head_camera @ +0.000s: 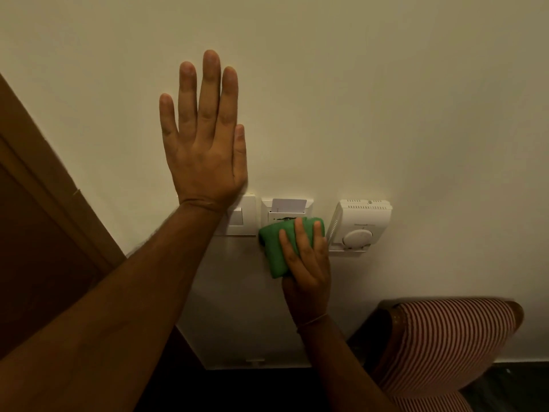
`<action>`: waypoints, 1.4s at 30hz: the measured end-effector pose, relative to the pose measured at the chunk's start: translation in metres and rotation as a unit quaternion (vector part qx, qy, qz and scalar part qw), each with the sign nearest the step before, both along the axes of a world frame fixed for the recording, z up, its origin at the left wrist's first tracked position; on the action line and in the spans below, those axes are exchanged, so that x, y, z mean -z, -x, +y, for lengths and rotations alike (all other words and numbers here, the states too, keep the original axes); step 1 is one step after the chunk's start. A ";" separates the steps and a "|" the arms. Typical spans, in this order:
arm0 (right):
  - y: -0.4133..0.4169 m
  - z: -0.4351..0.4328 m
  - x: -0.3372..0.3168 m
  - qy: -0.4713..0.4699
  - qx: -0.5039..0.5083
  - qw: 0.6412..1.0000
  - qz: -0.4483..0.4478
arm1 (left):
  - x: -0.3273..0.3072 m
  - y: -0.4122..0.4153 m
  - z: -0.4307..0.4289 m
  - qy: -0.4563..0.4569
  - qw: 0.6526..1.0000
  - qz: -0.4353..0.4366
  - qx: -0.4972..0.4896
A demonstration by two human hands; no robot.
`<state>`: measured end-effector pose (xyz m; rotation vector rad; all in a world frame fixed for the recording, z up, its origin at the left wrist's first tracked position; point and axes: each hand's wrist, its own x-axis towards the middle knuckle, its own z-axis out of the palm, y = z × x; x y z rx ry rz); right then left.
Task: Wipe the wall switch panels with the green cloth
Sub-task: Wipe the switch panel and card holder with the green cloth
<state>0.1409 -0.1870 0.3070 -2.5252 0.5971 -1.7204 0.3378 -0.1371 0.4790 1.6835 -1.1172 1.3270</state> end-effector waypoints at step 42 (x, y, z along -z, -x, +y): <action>-0.061 0.047 -0.036 -0.040 -0.019 0.997 -0.057 | -0.001 -0.003 -0.004 0.002 1.000 -0.012 -0.015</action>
